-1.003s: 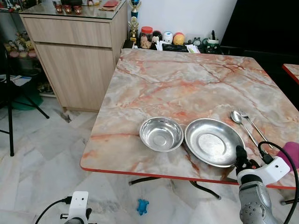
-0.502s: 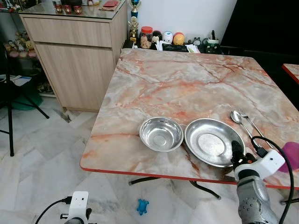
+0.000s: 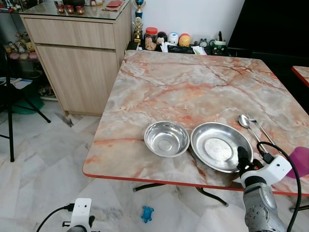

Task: Setting the table

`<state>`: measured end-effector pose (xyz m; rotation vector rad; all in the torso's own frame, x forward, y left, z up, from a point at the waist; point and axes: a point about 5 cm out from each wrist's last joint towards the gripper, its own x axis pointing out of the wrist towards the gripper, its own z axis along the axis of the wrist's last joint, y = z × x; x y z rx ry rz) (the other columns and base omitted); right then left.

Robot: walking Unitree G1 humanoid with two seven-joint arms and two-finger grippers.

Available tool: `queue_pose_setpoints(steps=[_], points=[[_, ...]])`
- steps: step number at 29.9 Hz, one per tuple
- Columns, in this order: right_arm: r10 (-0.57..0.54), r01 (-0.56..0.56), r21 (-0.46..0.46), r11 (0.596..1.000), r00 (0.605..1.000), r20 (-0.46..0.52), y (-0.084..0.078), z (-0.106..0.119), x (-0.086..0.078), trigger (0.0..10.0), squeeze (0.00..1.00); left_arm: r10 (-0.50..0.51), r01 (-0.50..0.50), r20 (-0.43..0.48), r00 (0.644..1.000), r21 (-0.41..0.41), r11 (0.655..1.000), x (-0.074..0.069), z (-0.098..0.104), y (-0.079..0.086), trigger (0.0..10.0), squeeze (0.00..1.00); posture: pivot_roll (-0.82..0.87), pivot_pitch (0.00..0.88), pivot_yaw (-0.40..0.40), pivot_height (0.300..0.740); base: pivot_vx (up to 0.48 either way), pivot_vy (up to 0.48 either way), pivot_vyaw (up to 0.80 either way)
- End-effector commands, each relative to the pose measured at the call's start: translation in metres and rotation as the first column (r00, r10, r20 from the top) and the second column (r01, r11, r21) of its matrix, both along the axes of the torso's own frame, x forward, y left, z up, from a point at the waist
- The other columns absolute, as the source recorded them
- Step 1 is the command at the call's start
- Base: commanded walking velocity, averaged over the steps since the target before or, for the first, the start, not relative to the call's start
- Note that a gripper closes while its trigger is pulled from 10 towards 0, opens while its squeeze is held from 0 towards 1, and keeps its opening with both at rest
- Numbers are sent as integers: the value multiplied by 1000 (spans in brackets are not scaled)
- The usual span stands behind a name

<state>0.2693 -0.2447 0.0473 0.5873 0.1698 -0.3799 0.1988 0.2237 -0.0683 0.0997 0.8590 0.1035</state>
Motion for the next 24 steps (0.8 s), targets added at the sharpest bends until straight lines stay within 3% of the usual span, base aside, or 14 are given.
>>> queue_pose_setpoints(steps=[1,21,22,24], points=[[-17,17,0,1000,1000,-7,-3,-2,-4,10000,0,-15,15,-21,1000,12,1000,-5,-3,0,10000,0,113,0,-69,740,0,0,0],[29,-29,-8,1000,999,-45,5,-7,2,9882,0,-15,16,-20,1000,12,1000,-5,-3,-1,10000,0,115,0,-70,740,0,0,0],[36,-37,-10,999,998,-55,6,-8,2,4980,0,-15,16,-20,1000,12,1000,-5,-3,-1,10000,0,115,0,-70,740,0,0,0],[46,-46,-6,999,997,-60,9,-10,3,3922,0,-15,16,-19,1000,11,1000,-5,-3,-1,10000,0,117,0,-70,740,0,0,0]])
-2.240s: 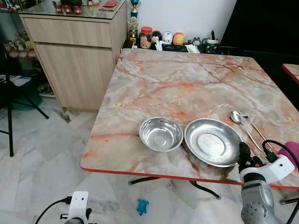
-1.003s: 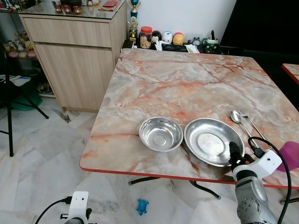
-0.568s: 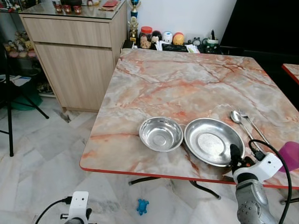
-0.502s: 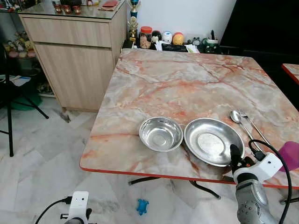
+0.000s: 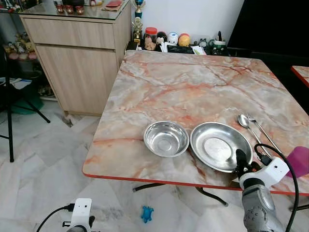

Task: Setting the table

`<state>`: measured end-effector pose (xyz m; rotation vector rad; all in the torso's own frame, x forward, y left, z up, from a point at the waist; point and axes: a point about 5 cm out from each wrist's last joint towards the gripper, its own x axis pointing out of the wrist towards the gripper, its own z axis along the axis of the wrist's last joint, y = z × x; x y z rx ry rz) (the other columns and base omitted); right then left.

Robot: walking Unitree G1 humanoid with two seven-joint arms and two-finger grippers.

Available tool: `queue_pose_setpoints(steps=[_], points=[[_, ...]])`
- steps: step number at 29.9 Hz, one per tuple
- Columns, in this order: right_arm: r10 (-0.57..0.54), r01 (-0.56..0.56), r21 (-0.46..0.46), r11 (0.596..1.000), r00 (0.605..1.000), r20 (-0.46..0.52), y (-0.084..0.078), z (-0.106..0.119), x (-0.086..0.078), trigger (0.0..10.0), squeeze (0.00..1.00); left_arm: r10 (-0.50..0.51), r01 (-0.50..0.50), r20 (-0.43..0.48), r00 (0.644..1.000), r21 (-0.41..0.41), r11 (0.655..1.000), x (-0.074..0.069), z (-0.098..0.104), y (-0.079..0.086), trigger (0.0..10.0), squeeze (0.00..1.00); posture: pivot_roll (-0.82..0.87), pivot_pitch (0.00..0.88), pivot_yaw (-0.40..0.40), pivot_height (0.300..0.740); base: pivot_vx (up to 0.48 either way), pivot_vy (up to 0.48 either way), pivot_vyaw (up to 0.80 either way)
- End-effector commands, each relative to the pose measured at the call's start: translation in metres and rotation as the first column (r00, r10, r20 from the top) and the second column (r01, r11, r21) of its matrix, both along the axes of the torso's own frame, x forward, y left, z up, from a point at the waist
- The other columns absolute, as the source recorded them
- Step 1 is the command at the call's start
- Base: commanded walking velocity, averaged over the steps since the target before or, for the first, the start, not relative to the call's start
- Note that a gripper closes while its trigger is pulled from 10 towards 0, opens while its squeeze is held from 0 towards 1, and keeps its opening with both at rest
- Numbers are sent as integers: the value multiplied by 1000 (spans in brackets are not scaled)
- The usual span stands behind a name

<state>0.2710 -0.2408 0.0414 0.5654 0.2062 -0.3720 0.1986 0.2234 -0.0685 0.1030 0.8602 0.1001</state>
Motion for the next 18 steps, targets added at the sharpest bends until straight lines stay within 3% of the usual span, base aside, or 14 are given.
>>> queue_pose_setpoints(steps=[1,6,8,9,10,14,15,17,18], points=[[37,-37,8,999,999,-27,7,-4,2,2196,0,-11,11,-17,1000,9,1000,-4,-3,-1,10000,0,117,0,-70,740,0,0,0],[52,-52,7,999,998,-47,10,-6,3,902,0,-11,11,-18,1000,9,1000,-4,-3,-1,10000,0,117,0,-70,740,0,0,0],[58,-58,2,998,997,-55,11,-7,3,5216,0,-11,11,-19,1000,9,1000,-5,-3,-1,10000,0,120,0,-70,740,0,0,0],[58,-58,1,998,997,-57,11,-8,3,5216,0,-10,11,-19,1000,9,1000,-5,-3,-1,10000,0,120,0,-70,740,0,0,0],[58,-58,1,998,997,-59,11,-8,3,10000,0,-10,11,-20,1000,9,1000,-5,-3,-1,10000,0,118,0,-70,740,0,0,0],[59,-60,-1,998,996,-62,11,-9,3,10000,0,-12,12,-21,1000,9,1000,-5,-3,-1,10000,0,117,0,-69,740,0,0,0],[60,-60,-1,998,996,-63,11,-9,3,7412,0,-12,13,-22,1000,9,1000,-5,-3,-1,10000,0,117,0,-69,740,0,0,0],[55,-55,-3,998,997,-60,11,-9,3,627,0,-13,13,-22,1000,10,1000,-5,-3,-1,10000,0,117,0,-69,740,0,0,0],[51,-52,-4,999,997,-58,11,-8,3,627,0,-14,14,-23,1000,10,1000,-5,-3,-1,10000,0,117,0,-69,740,0,0,0]])
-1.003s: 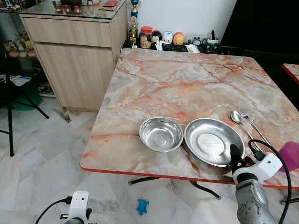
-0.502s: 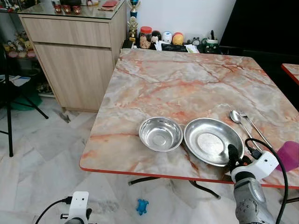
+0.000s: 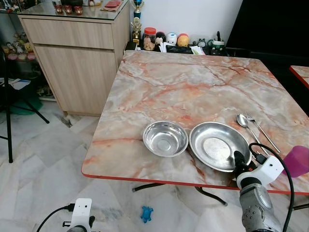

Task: Setting the table

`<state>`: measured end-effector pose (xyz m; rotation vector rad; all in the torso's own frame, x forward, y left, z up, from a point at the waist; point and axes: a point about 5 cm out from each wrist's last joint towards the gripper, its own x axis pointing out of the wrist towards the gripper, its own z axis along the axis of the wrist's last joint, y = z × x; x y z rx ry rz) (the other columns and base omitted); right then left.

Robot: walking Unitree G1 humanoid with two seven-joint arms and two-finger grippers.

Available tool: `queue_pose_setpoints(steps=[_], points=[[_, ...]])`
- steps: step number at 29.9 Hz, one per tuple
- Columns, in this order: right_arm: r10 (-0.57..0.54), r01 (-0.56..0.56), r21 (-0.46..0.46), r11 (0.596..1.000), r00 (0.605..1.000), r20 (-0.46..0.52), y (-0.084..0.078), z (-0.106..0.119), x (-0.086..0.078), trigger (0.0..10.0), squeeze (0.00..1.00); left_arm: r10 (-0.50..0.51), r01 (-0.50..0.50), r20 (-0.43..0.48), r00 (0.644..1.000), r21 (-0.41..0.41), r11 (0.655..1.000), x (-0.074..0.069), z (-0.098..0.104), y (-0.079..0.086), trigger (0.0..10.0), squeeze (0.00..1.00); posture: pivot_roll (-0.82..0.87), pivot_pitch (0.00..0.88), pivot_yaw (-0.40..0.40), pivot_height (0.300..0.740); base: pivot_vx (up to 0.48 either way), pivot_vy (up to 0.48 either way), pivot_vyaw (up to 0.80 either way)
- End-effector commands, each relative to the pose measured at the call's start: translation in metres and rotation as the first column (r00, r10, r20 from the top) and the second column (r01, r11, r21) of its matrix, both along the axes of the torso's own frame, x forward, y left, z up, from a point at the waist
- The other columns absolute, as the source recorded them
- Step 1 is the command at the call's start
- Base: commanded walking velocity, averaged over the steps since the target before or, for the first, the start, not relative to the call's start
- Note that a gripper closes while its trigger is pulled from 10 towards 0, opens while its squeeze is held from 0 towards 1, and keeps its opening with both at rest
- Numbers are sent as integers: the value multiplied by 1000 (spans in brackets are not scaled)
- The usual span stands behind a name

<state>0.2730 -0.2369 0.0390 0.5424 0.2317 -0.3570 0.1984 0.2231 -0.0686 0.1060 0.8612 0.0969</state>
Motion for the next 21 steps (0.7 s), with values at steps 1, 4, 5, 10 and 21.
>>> queue_pose_setpoints(steps=[1,4,5,10,21], points=[[22,-22,11,1000,999,-31,7,-5,1,0,0,-10,10,-21,1000,9,1000,-5,-3,-1,10000,0,117,0,-69,740,0,0,0],[9,-9,-4,1000,1000,-3,5,-2,2,0,0,-9,10,-21,1000,9,1000,-5,-3,-1,10000,0,117,0,-68,740,0,0,0],[7,-7,-23,1000,1000,14,5,1,3,0,0,-10,10,-21,1000,9,1000,-5,-3,-1,10000,0,117,0,-68,740,0,0,0],[10,-8,-50,999,999,37,5,6,6,0,0,-10,10,-21,1000,9,1000,-5,-3,-1,10000,0,118,0,-68,740,0,0,0],[-27,39,-128,991,996,89,3,15,6,0,0,-14,14,-20,1000,6,1000,-5,-3,-2,10000,0,118,0,-68,740,0,0,0]])
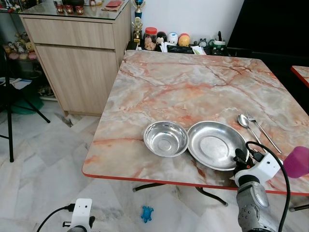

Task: Setting the table

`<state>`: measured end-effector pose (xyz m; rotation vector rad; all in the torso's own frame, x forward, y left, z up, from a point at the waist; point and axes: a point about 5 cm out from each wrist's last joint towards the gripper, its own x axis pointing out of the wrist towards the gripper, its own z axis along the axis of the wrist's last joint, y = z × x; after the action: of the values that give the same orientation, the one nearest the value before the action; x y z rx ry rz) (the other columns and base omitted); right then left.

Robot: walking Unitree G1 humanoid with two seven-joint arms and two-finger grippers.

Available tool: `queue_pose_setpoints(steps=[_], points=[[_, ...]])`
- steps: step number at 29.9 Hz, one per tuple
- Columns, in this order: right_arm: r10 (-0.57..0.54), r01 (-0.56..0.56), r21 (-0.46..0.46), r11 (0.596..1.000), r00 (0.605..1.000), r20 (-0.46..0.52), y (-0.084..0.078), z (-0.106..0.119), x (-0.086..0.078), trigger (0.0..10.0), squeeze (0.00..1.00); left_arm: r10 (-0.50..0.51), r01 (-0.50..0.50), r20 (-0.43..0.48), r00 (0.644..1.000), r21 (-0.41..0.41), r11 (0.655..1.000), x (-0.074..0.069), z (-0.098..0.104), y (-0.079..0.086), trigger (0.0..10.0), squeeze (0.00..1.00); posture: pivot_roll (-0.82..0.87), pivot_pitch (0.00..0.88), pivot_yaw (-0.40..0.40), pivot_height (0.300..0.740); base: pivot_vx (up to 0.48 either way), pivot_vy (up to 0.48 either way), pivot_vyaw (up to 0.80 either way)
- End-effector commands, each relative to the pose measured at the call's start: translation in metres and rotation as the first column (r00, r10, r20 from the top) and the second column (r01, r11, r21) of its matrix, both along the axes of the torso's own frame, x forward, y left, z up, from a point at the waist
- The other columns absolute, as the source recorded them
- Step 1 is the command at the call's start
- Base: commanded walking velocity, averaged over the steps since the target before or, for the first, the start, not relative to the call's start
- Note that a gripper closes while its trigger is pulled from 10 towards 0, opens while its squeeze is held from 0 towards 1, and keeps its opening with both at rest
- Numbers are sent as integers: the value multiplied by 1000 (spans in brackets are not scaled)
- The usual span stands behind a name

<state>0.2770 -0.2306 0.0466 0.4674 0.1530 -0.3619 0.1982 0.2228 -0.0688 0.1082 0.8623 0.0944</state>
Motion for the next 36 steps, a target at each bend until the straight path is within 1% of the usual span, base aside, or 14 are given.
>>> queue_pose_setpoints(steps=[1,3,4,6,7,8,9,11,14,15,18,22,27,36], points=[[-19,20,-41,999,999,27,-3,7,2,0,0,-11,11,-19,1000,5,1000,-5,-3,-2,10000,0,118,0,-68,740,0,0,0],[-35,39,-63,997,997,71,-4,14,2,0,0,-11,11,-19,1000,4,1000,-5,-3,-2,10000,0,118,0,-68,740,0,0,0],[-41,52,-77,996,990,135,-4,23,4,0,0,-10,10,-18,1000,4,1000,-5,-3,-2,10000,0,118,0,-68,740,0,0,0],[-37,55,-89,995,980,196,-2,33,5,0,0,-10,10,-17,1000,4,1000,-5,-3,-2,10000,0,119,0,-67,740,0,0,0],[-26,56,-115,992,969,246,0,41,6,9333,0,-9,9,-16,1000,3,1000,-4,-3,-2,10000,0,119,0,-67,740,0,0,0],[-10,59,-149,987,951,309,1,52,8,10000,0,-7,7,-15,1000,3,1000,-4,-3,-2,10000,0,119,0,-66,740,0,0,0],[-10,59,-149,987,951,309,1,52,8,10000,0,-7,7,-15,1000,3,1000,-4,-3,-2,10000,0,119,0,-66,740,0,0,0],[-13,72,-150,986,932,363,2,62,9,10000,0,-7,7,-10,1000,2,1000,-4,-3,-2,10000,0,120,0,-66,740,0,0,0],[-7,80,-146,986,897,441,2,78,11,10000,0,-3,3,-5,1000,6,1000,-3,-2,-1,10000,0,120,0,-66,740,0,0,0],[0,81,-147,986,876,482,3,87,12,10000,0,1,-1,-2,1000,9,1000,-3,-2,0,10000,0,120,0,-66,740,0,0,0],[10,81,-146,986,844,536,7,103,13,10000,0,7,-7,5,1000,13,1000,-3,-1,0,10000,0,120,0,-65,740,0,0,0],[26,75,-152,985,820,572,12,114,14,10000,0,3,-3,4,1000,19,1000,-3,-1,0,10000,0,119,0,-65,740,0,0,0],[71,40,-177,983,813,578,20,119,14,10000,0,-3,3,3,1000,26,1000,-3,-1,0,10000,0,117,0,-67,740,0,0,0],[99,22,-195,981,802,589,23,126,15,10000,0,5,-5,2,1000,29,1000,-4,-2,0,10000,0,118,0,-70,740,0,-460,0]])
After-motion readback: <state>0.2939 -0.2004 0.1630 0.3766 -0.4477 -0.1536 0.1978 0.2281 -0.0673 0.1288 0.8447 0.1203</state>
